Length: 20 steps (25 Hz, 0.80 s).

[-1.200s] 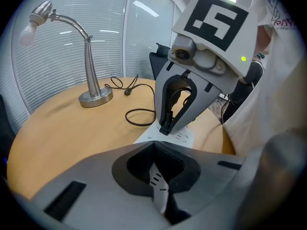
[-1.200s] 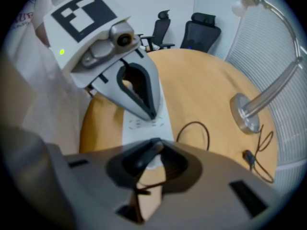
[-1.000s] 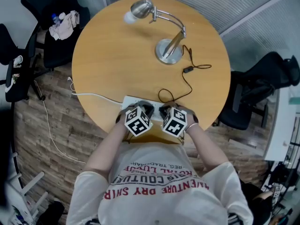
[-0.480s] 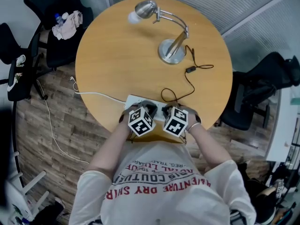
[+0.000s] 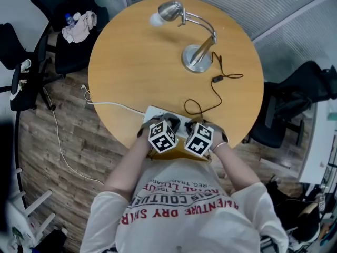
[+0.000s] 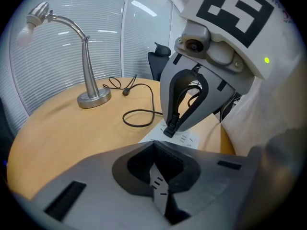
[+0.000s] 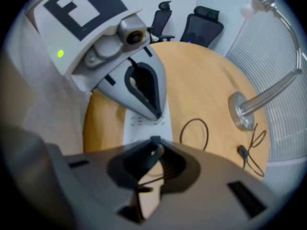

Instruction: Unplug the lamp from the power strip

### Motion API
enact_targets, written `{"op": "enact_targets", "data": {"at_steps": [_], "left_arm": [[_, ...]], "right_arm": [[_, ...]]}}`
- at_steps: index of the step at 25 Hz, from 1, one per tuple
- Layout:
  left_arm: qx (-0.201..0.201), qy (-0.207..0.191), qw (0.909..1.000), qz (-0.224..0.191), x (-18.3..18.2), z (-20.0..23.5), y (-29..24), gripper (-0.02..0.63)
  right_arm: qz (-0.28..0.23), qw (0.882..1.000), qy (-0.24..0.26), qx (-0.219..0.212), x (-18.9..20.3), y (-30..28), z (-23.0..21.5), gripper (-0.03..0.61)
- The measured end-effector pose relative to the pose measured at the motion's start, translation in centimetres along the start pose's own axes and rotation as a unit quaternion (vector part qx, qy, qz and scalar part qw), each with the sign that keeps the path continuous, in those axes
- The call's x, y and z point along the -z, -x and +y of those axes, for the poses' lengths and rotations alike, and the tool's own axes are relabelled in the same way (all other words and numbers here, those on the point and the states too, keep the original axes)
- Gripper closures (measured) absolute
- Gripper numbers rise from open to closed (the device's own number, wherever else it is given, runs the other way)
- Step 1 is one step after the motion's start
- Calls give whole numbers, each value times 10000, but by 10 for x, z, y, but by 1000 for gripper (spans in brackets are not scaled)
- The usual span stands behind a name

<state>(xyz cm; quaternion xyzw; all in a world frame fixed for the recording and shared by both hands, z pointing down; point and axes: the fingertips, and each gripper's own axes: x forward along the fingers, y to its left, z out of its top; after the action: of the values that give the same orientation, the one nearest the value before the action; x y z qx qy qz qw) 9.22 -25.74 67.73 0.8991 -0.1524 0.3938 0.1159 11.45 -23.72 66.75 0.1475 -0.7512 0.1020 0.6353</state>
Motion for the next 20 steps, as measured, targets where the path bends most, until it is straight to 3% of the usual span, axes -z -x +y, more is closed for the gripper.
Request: {"op": "enact_targets", "data": {"at_steps": [4, 7, 15, 18, 20], "left_arm": [[-54, -70, 10000, -24, 0, 1, 0, 586], [-62, -58, 10000, -5, 4, 1, 1, 586], [-51, -158, 9999, -37, 3, 1, 0, 586], [-52, -171, 9998, -51, 4, 0, 0, 586], [-89, -142, 9999, -25, 4, 0, 0, 586]], "right_arm": [[-503, 9980, -387, -11, -17, 43, -12, 509], [-627, 9971, -410, 160, -23, 68, -29, 508], [-955, 9918, -834, 135, -16, 69, -25, 506], [-1306, 9861, -1010, 207, -19, 71, -22, 506], [-1751, 9765, -1152, 506, -24, 77, -29, 506]]}}
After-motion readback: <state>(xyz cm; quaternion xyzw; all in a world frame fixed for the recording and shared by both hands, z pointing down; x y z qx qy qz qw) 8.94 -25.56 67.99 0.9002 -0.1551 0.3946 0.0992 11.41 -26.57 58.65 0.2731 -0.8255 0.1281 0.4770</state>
